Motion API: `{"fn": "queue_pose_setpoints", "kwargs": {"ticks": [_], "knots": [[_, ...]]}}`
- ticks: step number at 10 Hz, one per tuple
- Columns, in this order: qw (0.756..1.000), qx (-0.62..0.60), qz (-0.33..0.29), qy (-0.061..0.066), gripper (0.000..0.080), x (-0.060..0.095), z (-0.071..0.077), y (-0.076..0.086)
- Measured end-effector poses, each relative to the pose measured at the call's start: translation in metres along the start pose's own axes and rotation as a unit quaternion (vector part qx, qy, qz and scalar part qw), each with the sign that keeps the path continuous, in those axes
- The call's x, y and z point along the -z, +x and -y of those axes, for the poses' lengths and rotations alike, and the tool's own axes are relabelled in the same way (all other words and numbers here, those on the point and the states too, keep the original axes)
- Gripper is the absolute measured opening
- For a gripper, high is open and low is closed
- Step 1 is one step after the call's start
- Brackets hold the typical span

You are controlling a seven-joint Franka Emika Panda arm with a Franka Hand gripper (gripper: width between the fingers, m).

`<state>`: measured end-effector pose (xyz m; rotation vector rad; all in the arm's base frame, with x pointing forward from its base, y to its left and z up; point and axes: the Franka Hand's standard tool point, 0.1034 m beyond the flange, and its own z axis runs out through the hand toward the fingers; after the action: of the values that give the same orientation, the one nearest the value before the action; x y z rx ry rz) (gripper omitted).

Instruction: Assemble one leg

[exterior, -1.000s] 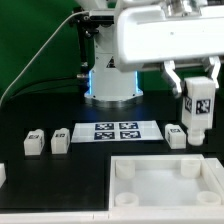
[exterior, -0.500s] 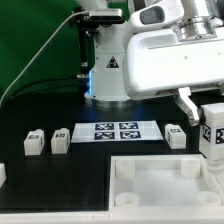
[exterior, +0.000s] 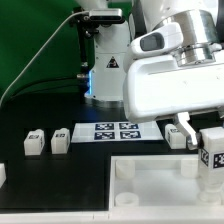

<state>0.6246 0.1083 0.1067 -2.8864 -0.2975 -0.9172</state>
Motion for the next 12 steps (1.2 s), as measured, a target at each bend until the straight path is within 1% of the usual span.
{"fn": "queue_pose_setpoints", "kwargs": {"ticks": [2, 3, 7, 9, 12], "knots": [[1.0, -0.001, 0.005, 0.001, 0.0292, -0.006, 0.0, -0.009], [1.0, -0.001, -0.001, 0.0, 0.0292, -0.007, 0.001, -0.008], [1.0, 0.002, -0.006, 0.001, 0.0292, -0.006, 0.004, -0.009], [1.0, 0.003, -0.002, 0.001, 0.0292, -0.004, 0.005, -0.015], [1.0, 0.004, 0.003, 0.001, 0.0292, -0.006, 0.003, -0.021]]}}
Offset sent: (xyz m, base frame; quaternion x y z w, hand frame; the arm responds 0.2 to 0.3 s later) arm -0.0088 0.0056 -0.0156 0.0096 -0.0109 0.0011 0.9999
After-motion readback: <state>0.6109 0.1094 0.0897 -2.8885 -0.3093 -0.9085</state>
